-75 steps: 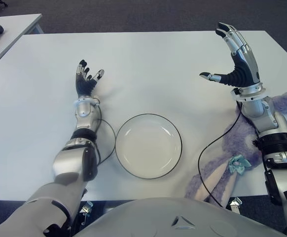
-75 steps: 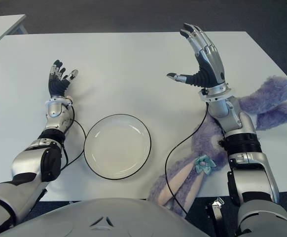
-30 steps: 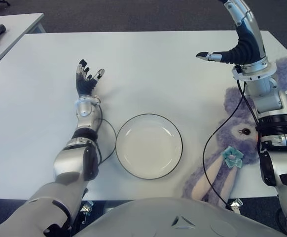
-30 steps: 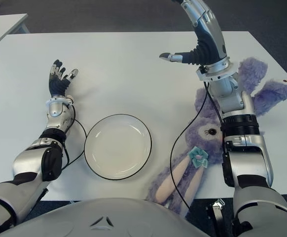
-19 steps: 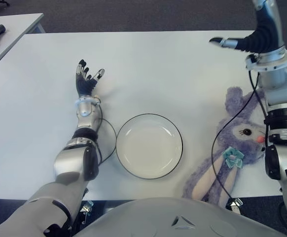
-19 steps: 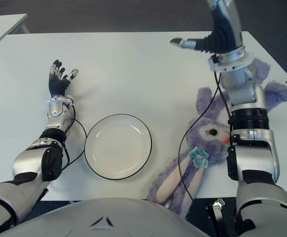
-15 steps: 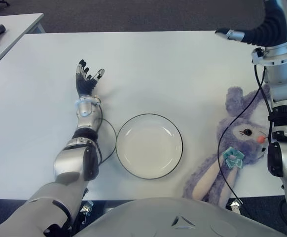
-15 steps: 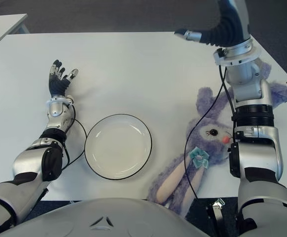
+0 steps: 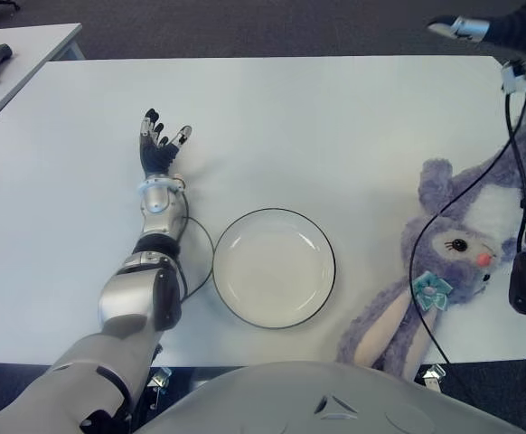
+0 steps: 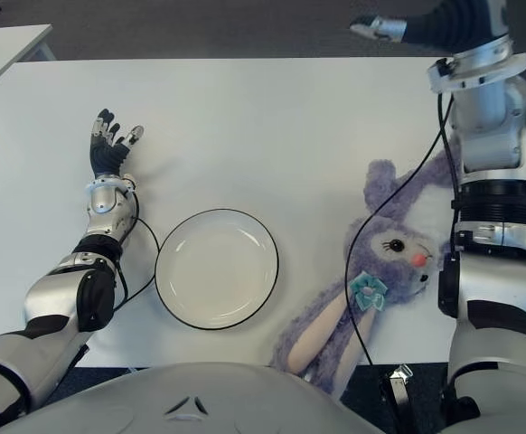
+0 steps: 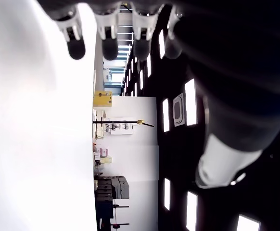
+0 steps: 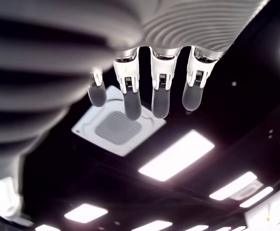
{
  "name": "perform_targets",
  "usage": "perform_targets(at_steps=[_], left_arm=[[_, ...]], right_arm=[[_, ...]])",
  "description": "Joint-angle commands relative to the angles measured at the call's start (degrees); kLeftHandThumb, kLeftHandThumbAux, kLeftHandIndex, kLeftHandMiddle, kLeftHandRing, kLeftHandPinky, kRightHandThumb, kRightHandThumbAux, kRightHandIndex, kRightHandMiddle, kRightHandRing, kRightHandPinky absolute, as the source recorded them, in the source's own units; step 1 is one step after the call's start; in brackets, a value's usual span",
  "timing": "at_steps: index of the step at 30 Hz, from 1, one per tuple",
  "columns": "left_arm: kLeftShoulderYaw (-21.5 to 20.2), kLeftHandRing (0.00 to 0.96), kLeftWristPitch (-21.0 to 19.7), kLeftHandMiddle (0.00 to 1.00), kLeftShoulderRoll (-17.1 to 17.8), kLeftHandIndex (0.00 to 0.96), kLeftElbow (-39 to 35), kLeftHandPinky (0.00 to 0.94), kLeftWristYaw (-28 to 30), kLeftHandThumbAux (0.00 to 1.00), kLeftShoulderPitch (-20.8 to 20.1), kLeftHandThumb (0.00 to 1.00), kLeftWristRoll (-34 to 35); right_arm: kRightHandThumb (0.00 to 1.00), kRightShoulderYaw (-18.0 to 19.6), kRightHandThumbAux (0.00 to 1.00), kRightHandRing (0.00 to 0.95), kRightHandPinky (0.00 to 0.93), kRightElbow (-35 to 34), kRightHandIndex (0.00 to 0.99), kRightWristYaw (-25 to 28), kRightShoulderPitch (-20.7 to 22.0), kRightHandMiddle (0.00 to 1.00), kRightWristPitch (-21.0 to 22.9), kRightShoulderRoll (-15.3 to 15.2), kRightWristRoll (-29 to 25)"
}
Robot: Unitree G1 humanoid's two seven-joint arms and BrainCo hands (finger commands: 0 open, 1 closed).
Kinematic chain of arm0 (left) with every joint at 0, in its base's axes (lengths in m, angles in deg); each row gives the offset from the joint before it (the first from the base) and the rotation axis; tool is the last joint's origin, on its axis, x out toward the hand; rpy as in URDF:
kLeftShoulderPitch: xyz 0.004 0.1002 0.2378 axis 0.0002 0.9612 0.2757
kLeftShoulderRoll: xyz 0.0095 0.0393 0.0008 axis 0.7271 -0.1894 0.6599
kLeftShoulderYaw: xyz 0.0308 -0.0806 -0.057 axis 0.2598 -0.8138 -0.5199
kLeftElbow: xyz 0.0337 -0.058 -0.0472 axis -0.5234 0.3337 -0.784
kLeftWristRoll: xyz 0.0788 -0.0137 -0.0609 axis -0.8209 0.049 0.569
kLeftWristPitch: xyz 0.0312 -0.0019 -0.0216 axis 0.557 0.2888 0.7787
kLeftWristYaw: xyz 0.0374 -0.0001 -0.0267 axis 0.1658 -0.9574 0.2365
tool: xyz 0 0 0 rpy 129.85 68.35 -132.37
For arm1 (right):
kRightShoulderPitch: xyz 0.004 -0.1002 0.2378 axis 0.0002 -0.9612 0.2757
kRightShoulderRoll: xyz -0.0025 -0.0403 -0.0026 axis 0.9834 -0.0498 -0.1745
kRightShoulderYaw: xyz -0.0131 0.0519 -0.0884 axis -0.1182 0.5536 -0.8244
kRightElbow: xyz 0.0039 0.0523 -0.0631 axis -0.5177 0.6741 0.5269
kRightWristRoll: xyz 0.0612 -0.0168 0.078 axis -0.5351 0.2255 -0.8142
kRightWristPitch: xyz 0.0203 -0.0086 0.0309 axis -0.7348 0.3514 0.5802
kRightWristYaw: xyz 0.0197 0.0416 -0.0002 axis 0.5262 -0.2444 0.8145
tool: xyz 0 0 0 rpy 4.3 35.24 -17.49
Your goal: Put the doll into the plate.
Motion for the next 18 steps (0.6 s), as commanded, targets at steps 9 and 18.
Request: perform_targets(at_steps=[9,18], left_arm=[[0.73,0.0,-7.0,0.01,-6.41,0.037,10.11,0.04,-1.89,0.766,11.81,0.082,-1.05],[0.76,0.0,-7.78,0.001,-6.57,0.028,10.11,0.029,-1.79,0.764,11.47,0.085,-0.8]], right_arm=[[0.079,0.02,0.572,0.111,0.109,0.76,0.069,1.47,1.33,0.139,0.61,-0.88,-0.19],[0.079,0.11,0.572,0.111,0.109,1.57,0.069,1.64,1.73,0.139,0.27,-1.08,-0.33]])
